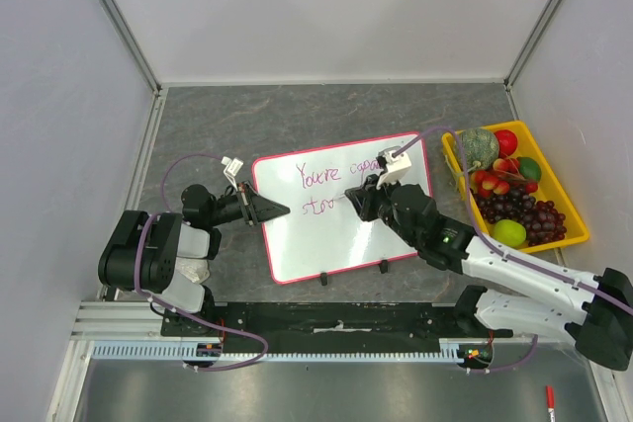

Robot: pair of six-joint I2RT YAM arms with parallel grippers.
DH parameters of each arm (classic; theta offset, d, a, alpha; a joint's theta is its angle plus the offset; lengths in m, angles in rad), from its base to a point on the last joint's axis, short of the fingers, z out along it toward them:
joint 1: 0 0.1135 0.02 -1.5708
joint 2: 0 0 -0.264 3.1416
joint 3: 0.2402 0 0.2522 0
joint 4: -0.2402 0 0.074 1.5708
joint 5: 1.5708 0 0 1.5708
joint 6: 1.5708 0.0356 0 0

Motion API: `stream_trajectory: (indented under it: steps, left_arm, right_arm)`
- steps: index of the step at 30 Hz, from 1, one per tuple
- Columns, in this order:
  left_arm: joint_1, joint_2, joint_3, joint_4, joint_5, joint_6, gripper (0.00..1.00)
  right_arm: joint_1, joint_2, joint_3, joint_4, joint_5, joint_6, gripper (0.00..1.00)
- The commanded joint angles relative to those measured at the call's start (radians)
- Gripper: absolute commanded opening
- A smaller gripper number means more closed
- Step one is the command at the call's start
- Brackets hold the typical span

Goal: Write a sentence on the whiteboard

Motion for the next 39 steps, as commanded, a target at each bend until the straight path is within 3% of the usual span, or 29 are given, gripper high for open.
stream_trajectory:
  steps: [1, 39]
  left_arm:
    - [-0.003, 0.014, -0.014, 0.022, 0.011, 0.064, 0.02]
    - [-0.004, 0.012, -0.017, 0.025, 0.011, 0.061, 0.02]
  right_arm:
    - [-0.007, -0.047, 0.022, 0.002, 0.02, -0.013, 0.0]
    - [-0.013, -0.07, -0.11, -0.049, -0.008, -0.003, 0.0]
